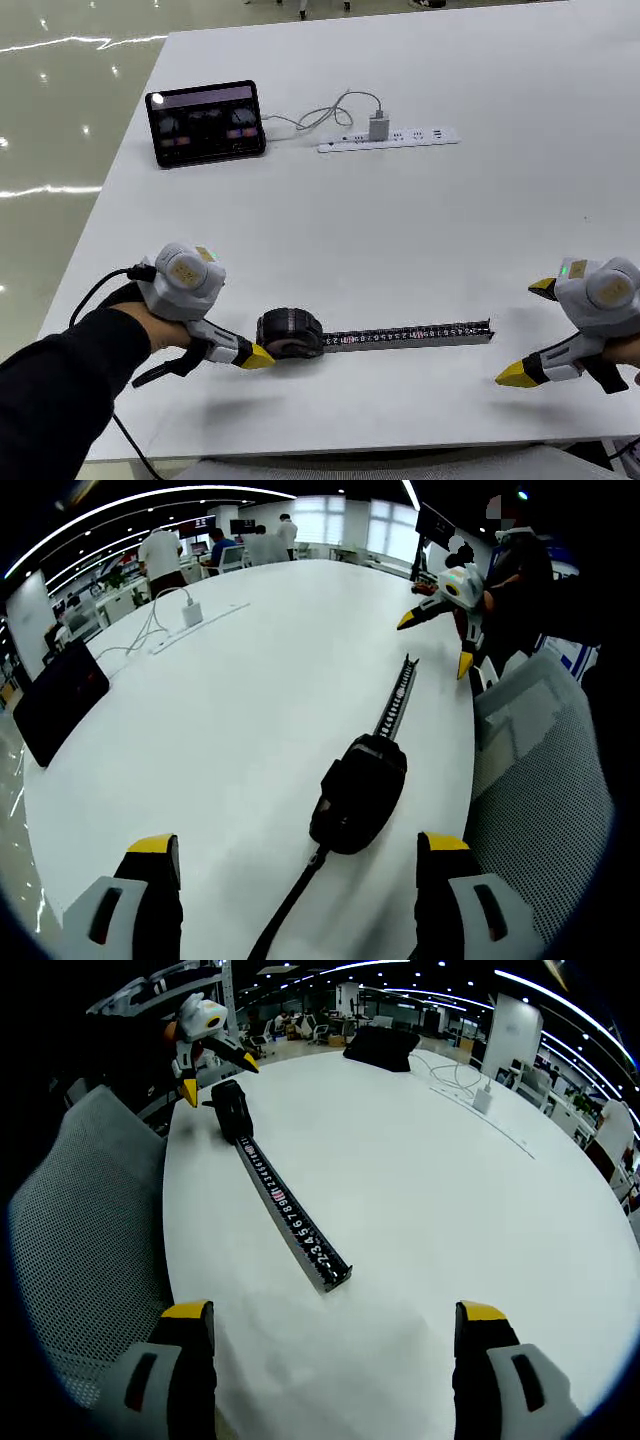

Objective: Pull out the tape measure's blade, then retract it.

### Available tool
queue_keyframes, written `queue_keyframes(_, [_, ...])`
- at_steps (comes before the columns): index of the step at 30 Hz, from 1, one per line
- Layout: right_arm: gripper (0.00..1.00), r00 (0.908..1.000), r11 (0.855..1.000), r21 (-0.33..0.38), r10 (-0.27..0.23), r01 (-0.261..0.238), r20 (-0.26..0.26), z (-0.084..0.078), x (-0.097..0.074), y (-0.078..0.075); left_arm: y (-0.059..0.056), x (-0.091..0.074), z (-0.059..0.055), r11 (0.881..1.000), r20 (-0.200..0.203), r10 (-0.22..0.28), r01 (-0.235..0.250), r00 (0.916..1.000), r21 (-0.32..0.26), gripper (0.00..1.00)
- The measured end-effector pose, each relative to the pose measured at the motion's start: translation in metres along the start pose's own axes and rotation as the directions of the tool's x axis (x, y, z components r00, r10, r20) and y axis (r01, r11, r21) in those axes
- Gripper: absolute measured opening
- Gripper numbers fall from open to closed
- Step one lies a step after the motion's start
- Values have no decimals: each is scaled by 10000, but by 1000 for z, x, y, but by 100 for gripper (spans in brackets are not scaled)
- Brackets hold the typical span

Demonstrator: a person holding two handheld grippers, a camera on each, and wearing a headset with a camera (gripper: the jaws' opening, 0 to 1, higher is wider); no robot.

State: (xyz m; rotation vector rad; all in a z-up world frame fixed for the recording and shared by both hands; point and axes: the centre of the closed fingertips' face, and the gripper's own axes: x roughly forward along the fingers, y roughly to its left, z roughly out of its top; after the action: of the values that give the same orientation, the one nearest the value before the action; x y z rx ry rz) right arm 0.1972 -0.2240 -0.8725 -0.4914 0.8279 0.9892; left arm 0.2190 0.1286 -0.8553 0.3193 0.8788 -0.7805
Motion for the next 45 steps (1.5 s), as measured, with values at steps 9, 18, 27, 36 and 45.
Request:
queue_keyframes(9, [100, 9954, 9962, 601, -666, 625, 692, -2, -12, -6, 5, -22, 1, 9912, 1485, 410, -215, 9881, -1305, 100])
queue_keyframes(18, [100, 9881, 9910, 838, -1129, 1043, 1044, -8, -35, -6, 6, -49, -15, 9784, 2383, 1320, -879, 9622, -1870, 100])
queue_keyframes(27, [100, 9791, 9877, 1051, -1316, 1162, 1550, -15, -52, 7, -6, -59, -31, 9782, 2617, 1588, -1156, 9520, -1727, 100])
queue_keyframes(36, [100, 9689, 9784, 1428, -1736, 1493, 1762, -32, -58, 13, -11, -59, -35, 9792, 2700, 1650, -1248, 9486, -1599, 100])
queue_keyframes(45, [100, 9667, 9725, 1563, -1976, 1725, 1627, -41, -68, 11, -12, -62, -38, 9714, 2676, 1781, -1259, 9469, -2013, 100])
